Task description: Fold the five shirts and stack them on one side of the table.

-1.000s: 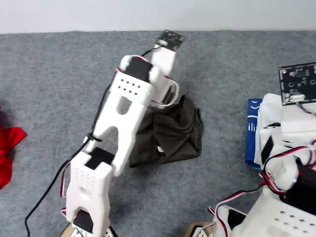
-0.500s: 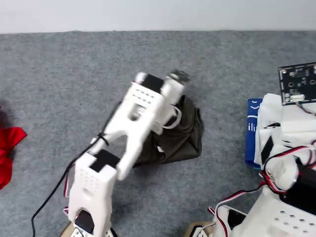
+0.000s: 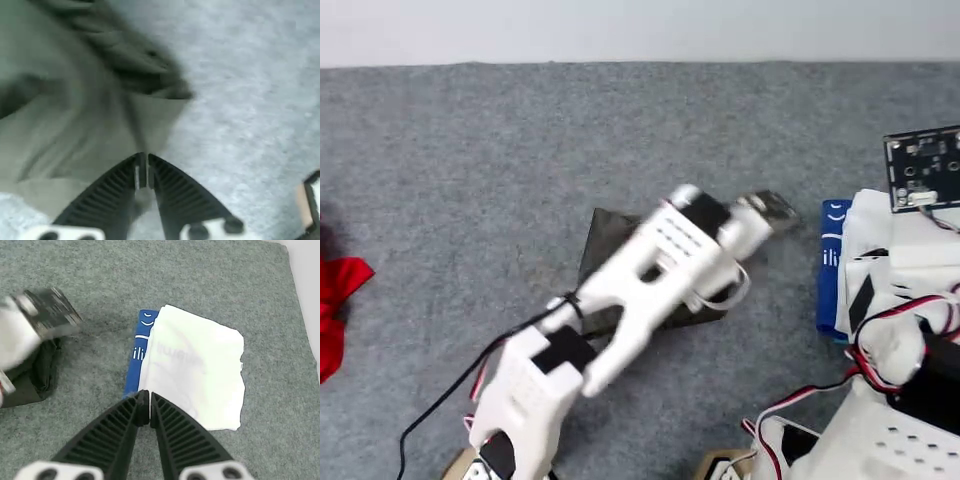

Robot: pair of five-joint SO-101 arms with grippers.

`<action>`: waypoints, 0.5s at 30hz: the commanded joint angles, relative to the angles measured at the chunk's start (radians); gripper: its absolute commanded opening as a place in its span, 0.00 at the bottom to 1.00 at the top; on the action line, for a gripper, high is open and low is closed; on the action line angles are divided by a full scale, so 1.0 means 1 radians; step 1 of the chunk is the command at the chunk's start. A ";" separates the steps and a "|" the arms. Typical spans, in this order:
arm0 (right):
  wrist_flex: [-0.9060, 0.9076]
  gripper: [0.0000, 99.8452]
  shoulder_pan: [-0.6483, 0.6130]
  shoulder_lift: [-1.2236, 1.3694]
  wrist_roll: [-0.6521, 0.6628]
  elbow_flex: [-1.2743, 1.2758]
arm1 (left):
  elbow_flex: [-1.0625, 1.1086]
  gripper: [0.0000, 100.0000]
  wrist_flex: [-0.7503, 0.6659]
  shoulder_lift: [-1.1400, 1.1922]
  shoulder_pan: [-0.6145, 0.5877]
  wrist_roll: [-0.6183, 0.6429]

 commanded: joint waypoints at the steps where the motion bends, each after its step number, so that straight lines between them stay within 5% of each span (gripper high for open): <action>1: 0.033 0.01 0.013 -0.012 0.012 -0.003 | -0.045 0.01 0.028 -0.021 -0.137 -0.011; 9: 0.025 0.01 0.013 -0.002 0.012 -0.003 | -0.045 0.01 0.018 -0.009 -0.338 -0.091; 15: 0.019 0.01 0.008 -0.001 0.008 0.012 | 0.001 0.01 -0.094 0.077 -0.331 -0.095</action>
